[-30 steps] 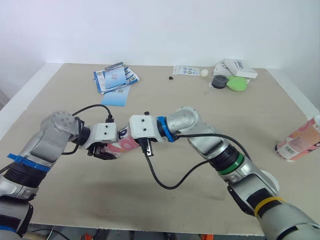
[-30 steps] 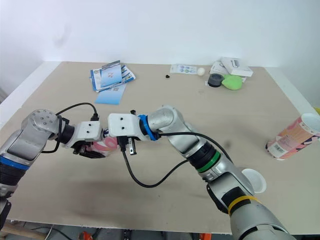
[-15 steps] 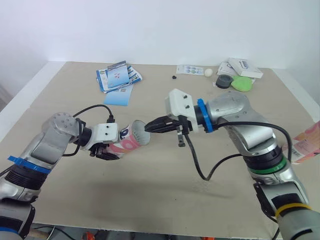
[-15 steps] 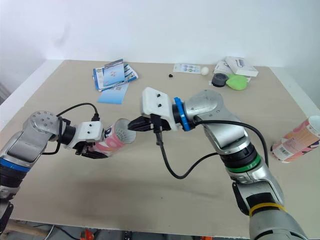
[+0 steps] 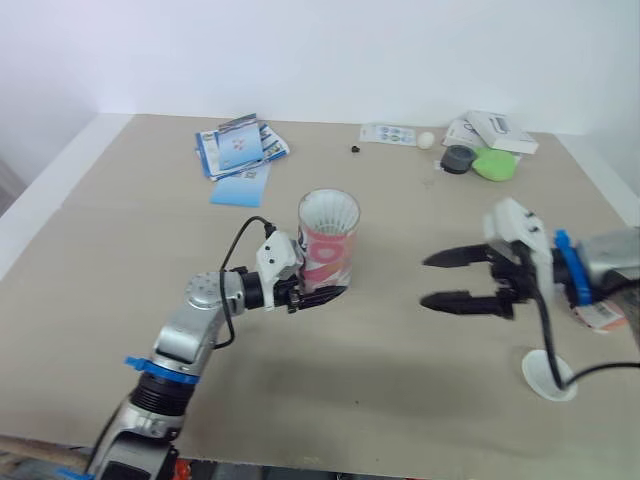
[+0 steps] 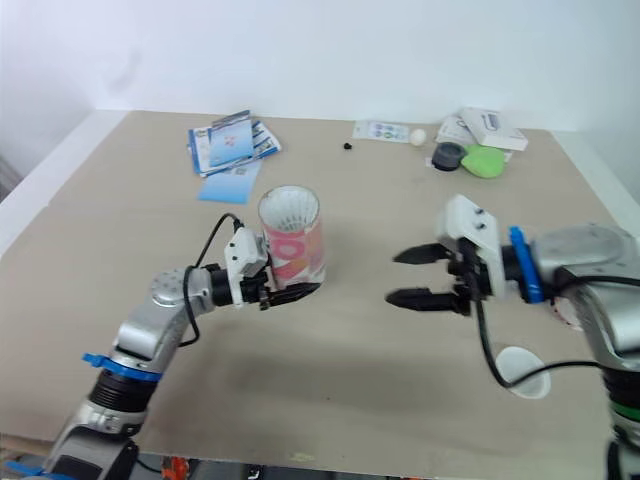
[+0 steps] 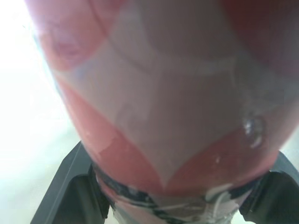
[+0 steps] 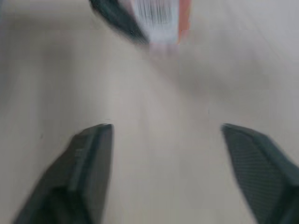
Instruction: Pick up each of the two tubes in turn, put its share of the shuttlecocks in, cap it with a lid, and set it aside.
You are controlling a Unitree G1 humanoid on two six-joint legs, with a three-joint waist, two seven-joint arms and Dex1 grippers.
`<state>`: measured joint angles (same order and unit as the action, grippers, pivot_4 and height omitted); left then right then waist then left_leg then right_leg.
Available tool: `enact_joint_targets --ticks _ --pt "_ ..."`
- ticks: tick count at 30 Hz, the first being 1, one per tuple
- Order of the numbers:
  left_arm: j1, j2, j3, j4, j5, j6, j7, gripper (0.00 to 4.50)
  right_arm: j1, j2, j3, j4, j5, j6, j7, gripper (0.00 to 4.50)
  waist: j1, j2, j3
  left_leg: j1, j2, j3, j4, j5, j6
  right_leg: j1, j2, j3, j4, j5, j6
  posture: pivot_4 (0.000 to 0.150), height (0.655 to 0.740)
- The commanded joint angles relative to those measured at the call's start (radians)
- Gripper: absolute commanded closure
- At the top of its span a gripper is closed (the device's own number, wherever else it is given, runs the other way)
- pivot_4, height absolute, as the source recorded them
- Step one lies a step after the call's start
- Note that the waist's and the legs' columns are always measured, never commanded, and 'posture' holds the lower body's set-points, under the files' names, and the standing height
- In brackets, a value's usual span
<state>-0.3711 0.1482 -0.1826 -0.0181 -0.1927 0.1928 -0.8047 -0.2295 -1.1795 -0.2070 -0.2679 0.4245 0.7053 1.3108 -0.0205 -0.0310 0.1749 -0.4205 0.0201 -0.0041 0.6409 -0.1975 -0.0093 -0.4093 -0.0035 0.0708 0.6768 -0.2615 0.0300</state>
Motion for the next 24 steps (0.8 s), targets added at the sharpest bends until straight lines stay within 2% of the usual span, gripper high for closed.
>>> enact_joint_targets --ticks 1,4,8,24 --pt "0.024 -0.074 -0.058 0.082 0.088 -0.123 0.123 1.69 0.137 -0.077 -0.088 0.111 -0.104 -0.13 0.021 0.08 -0.003 0.001 0.0 0.002 -0.001 0.003 0.001 0.0 0.0 0.002 0.0 0.002 -0.002 0.002 0.002 0.15 0.74" --pt "0.039 -0.106 -0.082 0.135 0.117 -0.16 0.17 1.69 0.193 -0.097 -0.101 0.184 -0.132 -0.186 0.022 0.08 -0.005 0.002 0.0 0.004 -0.002 0.003 0.001 0.0 0.0 0.004 -0.001 0.003 -0.004 0.004 0.004 0.15 0.74" --pt "0.052 -0.095 -0.127 0.186 0.152 -0.172 0.171 1.69 0.227 -0.092 -0.098 0.287 -0.143 -0.224 0.03 0.08 -0.005 0.003 -0.001 0.004 -0.003 0.007 0.0 0.0 0.0 0.004 0.0 0.007 -0.008 0.006 0.007 0.15 0.74" --pt "0.058 -0.07 -0.152 0.177 0.145 -0.074 0.151 1.69 0.235 -0.088 -0.009 0.514 -0.234 -0.371 0.029 0.08 -0.004 0.009 -0.004 0.007 -0.004 0.008 0.0 0.0 0.0 0.008 -0.001 0.009 -0.011 0.007 0.009 0.15 0.74"
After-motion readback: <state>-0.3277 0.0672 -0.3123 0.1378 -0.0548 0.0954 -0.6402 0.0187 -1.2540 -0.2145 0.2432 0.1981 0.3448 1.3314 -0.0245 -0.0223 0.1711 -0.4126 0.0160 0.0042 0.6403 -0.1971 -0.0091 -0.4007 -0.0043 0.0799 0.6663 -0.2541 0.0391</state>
